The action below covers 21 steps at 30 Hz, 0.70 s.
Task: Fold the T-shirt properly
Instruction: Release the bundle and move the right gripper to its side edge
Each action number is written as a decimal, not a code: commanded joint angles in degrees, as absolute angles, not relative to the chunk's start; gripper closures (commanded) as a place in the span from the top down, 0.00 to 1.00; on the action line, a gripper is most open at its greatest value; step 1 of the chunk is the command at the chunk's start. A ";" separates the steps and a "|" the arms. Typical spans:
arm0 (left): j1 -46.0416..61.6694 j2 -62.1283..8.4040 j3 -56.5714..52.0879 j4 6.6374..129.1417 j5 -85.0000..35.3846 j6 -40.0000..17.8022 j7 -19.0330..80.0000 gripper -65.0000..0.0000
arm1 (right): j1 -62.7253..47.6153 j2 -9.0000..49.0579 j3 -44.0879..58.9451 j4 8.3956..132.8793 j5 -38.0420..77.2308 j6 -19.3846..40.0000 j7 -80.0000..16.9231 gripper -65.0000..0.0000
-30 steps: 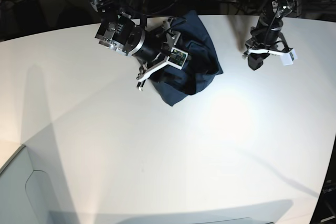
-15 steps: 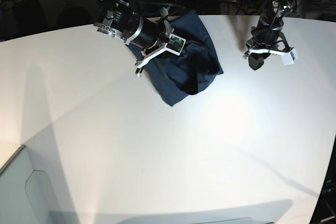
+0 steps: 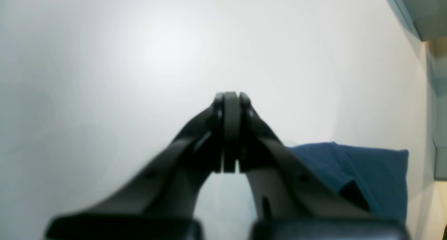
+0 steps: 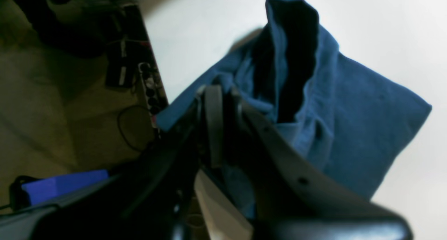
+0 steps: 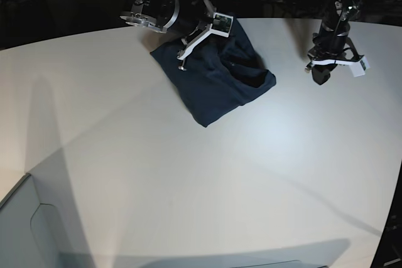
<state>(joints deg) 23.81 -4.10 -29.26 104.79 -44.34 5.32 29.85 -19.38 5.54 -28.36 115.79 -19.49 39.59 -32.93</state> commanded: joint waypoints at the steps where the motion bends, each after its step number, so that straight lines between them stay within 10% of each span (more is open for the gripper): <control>1: 23.69 -4.62 -29.93 105.98 -44.79 4.62 28.79 0.00 | -19.38 5.67 -28.62 116.70 -18.59 40.00 -31.78 0.07; 10: 23.69 -4.62 -30.90 105.98 -44.79 4.62 28.79 0.00 | -19.82 8.04 -35.47 116.79 -18.59 40.00 -31.34 0.57; 21: 24.04 -4.62 -33.01 105.98 -44.79 4.62 28.79 0.00 | -18.07 5.93 -30.55 116.62 -18.68 40.00 -31.69 0.60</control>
<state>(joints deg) 23.81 -4.14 -32.80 104.79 -44.34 5.23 29.82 -18.44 6.44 -30.55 115.68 -19.31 38.94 -33.06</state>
